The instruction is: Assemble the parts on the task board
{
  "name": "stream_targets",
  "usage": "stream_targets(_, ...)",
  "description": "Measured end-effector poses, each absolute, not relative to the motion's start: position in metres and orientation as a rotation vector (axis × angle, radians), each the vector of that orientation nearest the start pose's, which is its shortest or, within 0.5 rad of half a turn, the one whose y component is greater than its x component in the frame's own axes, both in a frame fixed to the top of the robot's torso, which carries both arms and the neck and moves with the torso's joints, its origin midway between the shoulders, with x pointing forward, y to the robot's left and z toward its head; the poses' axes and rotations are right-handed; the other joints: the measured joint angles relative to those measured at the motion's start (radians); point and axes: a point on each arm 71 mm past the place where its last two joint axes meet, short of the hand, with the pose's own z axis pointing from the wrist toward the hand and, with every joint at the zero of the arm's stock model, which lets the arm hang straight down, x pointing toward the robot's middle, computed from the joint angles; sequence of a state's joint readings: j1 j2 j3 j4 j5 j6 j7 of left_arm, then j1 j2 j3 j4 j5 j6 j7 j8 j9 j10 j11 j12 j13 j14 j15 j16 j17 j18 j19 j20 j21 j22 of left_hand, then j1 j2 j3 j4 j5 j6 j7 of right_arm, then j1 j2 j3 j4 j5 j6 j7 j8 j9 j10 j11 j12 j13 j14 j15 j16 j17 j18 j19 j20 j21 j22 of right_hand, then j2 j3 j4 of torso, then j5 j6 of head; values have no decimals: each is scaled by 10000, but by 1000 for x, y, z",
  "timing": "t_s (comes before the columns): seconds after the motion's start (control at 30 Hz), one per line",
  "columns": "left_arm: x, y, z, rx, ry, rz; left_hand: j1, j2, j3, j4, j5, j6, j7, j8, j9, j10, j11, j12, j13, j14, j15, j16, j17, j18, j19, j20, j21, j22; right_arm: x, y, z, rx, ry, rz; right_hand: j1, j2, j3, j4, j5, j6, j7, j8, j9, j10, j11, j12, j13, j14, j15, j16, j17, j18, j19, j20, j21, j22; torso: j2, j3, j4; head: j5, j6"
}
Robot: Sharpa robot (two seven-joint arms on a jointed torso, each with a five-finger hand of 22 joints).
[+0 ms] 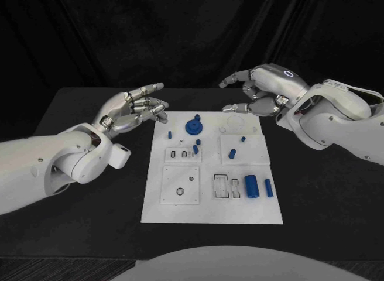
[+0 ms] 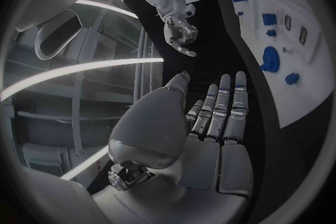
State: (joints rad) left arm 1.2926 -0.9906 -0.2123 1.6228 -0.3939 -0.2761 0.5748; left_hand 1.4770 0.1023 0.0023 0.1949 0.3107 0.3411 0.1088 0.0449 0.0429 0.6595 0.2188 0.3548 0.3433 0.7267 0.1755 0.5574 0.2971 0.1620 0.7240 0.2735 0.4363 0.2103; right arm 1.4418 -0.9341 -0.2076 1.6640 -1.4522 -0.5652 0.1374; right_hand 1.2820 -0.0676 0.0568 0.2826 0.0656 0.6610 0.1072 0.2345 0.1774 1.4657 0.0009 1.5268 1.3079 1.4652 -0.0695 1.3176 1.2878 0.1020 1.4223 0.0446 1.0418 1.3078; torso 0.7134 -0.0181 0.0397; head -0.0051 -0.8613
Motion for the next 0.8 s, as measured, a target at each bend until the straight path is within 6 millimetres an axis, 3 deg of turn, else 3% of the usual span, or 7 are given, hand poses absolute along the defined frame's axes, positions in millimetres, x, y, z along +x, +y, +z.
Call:
stream_targets(0.07,460,236,-159,-4740,14880,-14442,-57,-62,-141,343,-317,839,204,153,98,428,-241,2214,1509,326,-353,2050,1126,10,806,-347,855,493,462,-200,-101,-3701,12675,8244,36,35,0,0,37,0,0,46,0,0,0,0,0,0,0,0,9,0,0,0,0,0,-14,14,-30,59,-7)
stream_targets(0.13,466,230,-148,-4138,15178,-13817,-126,-135,-317,694,-701,3176,551,843,434,656,-772,5323,3604,729,-813,4823,2605,3,1460,-739,2291,1421,463,-204,-99,-3599,12613,8275,20,51,0,0,47,0,0,46,0,0,0,0,-1,0,0,37,23,0,0,1,0,0,-28,32,-71,115,-8)
stream_targets(0.2,470,225,-143,-3811,15397,-13448,-163,-123,-394,816,-872,3788,677,1186,527,1436,-992,7024,5124,1499,-983,6376,4029,3,1634,-910,3235,2099,464,-206,-99,-3543,12611,8269,15,144,0,0,111,0,0,58,-3,0,0,0,-1,0,0,38,22,0,0,1,0,-1,-35,40,-102,140,0)
stream_targets(0.27,476,219,-137,-3305,15854,-12740,-793,-33,-658,737,-1361,4413,677,1739,697,4646,-1091,9778,8300,4449,-1124,8699,7869,3,2194,-1054,5154,3873,466,-209,-99,-3439,12641,8227,-4,264,0,0,195,0,0,86,-23,0,0,0,-1,0,0,38,20,-1,0,0,0,-1,-41,47,-127,166,7)
stream_targets(0.33,481,213,-135,-2884,16409,-11984,-1399,-30,-982,788,-1868,5031,523,2382,1003,7381,-1225,11570,9403,6789,-1244,9812,9728,-336,3604,-1181,7457,6761,467,-212,-100,-3345,12701,8186,-79,389,0,0,313,0,0,134,-57,0,0,0,-1,0,0,38,14,0,0,1,0,-1,-53,54,-149,177,11)
stream_targets(0.5,490,200,-139,-2083,17782,-10277,-2106,50,-1348,907,-2013,5737,102,3503,1899,8067,-1570,12141,9651,7408,-1536,10108,10111,-875,5885,-1414,10075,10598,468,-218,-103,-3159,12905,8123,-122,621,-34,34,689,126,48,283,-93,-1,-1,0,-1,0,0,75,14,-1,0,1,30,-1,-80,111,-194,244,-13)
stream_targets(0.8,497,181,-152,-999,19680,-7779,-2762,258,-1580,921,-1789,6777,-579,4820,3693,8063,-2216,12142,9650,7406,-2137,10108,10112,-1052,7000,-1991,10772,10979,468,-225,-111,-2986,13339,8034,-189,735,-60,60,935,219,36,385,-109,-2,-2,39,-2,0,0,75,32,-1,0,1,38,-2,-131,249,-267,290,-96)
